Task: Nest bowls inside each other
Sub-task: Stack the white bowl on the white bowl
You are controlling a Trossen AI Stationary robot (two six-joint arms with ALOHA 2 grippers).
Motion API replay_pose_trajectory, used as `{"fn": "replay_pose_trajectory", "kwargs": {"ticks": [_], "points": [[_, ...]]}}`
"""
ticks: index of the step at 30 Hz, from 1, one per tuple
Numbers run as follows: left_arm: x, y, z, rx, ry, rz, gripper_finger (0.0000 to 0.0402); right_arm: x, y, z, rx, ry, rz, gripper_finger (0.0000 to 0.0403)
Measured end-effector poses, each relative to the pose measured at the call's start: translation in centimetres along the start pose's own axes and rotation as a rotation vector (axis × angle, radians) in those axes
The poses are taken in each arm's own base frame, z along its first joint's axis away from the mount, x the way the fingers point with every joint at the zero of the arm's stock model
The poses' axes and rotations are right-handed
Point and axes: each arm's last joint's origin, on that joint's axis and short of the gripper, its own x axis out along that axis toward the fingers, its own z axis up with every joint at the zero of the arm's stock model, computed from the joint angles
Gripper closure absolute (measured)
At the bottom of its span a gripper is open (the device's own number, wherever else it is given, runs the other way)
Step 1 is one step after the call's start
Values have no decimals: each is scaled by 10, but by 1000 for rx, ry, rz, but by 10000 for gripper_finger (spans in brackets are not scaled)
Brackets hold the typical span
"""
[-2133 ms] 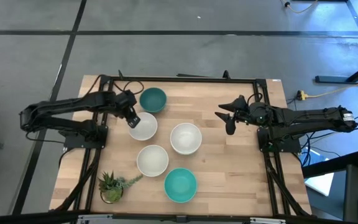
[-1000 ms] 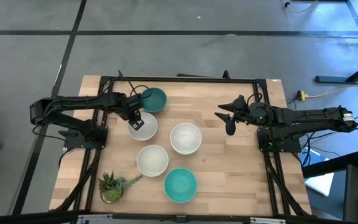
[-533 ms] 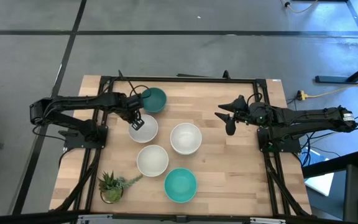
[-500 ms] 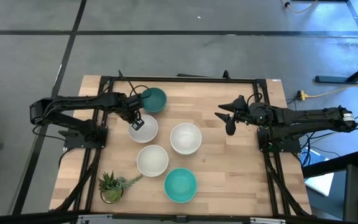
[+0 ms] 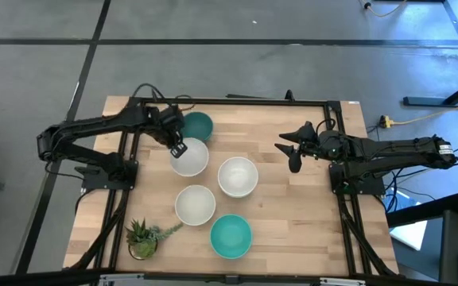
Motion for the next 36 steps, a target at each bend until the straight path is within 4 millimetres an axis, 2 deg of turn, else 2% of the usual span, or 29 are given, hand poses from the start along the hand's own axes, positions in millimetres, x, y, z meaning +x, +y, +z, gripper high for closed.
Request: {"fn": "replay_pose_trajectory", "kwargs": {"ticks": [4, 8, 11, 13, 16, 27, 36], "points": [[-26, -18, 17, 106, -82, -208, 401, 0, 0, 0, -1, 4, -1, 196], [-49, -34, 27, 191, -186, -283, 401, 0, 0, 0, -1, 4, -1, 196], [-59, -45, 34, 223, -242, -317, 401, 0, 0, 0, 0, 4, -1, 196], [-60, -53, 40, 243, -258, -332, 401, 0, 0, 0, 0, 3, -1, 196], [-54, -66, 52, 293, -244, -333, 401, 0, 0, 0, 4, 1, -1, 196], [-9, -108, 97, 422, -154, -271, 401, 0, 0, 0, 30, -1, 0, 196], [32, -129, 111, 461, -65, -255, 401, 0, 0, 0, 29, 0, 0, 196]]}}
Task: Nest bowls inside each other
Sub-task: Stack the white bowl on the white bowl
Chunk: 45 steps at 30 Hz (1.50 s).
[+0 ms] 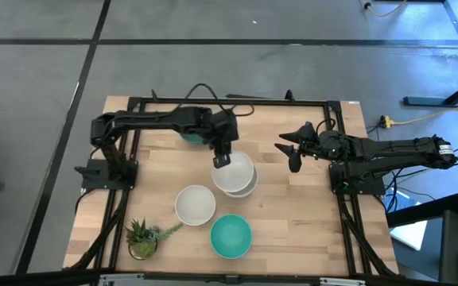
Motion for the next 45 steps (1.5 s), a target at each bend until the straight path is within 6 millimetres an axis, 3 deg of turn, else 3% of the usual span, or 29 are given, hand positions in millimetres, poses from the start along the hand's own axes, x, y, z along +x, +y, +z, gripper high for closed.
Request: {"fn": "replay_pose_trajectory", "kwargs": {"ticks": [9, 25, 35, 40, 45], "points": [[26, -1, -3, 1, 75, -1, 401, 0, 0, -1, -6, 12, -4, 196], [25, -1, -3, 18, 82, -2, 349, 0, -1, -2, -11, 23, -7, 196], [24, 0, -5, 125, 100, 17, 245, 0, -1, -2, -11, 23, -6, 196], [5, 2, -7, 142, 79, 146, 209, 0, -1, -3, -13, 28, -8, 196], [-48, 3, -13, 145, -5, 184, 209, 0, -1, -3, -12, 28, -8, 196]]}}
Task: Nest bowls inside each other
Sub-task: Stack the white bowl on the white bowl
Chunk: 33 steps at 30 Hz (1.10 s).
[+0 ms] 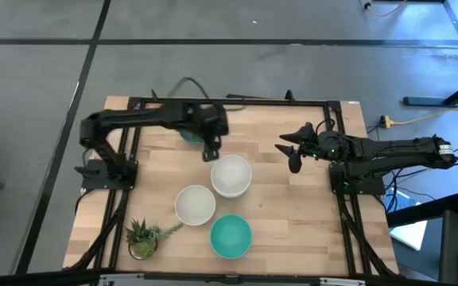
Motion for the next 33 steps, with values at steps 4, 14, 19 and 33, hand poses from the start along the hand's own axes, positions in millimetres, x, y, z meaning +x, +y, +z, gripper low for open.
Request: {"fn": "replay_pose_trajectory", "kwargs": {"ticks": [4, 14, 19, 33], "points": [[-46, 3, -10, -13, -93, 7, 208, 0, 0, 0, 1, -2, 1, 196], [-96, -11, -45, -79, -26, -26, 208, 0, 1, 3, 12, -27, 9, 196], [-87, -29, -54, -154, 87, -50, 208, 0, 1, 4, 15, -36, 11, 196], [-17, -82, -89, -92, 165, -138, 211, 0, 2, 5, 56, -51, 18, 196]]}}
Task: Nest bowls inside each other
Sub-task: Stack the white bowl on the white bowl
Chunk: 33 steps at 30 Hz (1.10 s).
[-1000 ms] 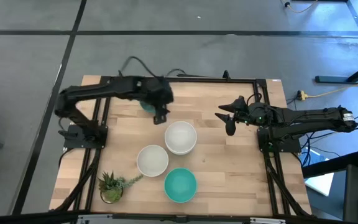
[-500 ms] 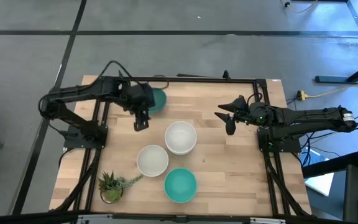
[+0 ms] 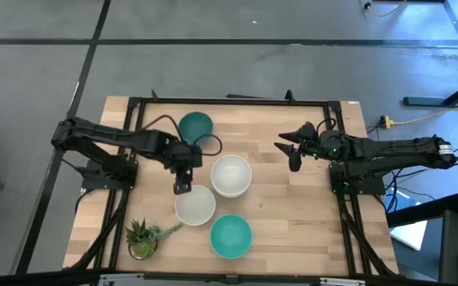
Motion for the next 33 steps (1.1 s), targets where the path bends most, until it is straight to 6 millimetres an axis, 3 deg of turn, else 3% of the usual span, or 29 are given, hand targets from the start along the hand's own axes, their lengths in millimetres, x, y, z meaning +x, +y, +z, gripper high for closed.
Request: {"fn": "replay_pose_trajectory", "kwargs": {"ticks": [7, 15, 21, 33], "points": [[25, -13, -10, 40, -14, -101, 211, 0, 1, 0, 16, 14, 35, 196], [33, -22, -19, 33, -16, -52, 211, 0, 2, -1, 13, 26, 66, 196], [52, -28, -21, -10, 9, -3, 211, 0, 4, -2, 8, 55, 132, 196], [92, -21, -16, -40, 103, 123, 211, -1, 6, -3, 5, 81, 199, 196]]}}
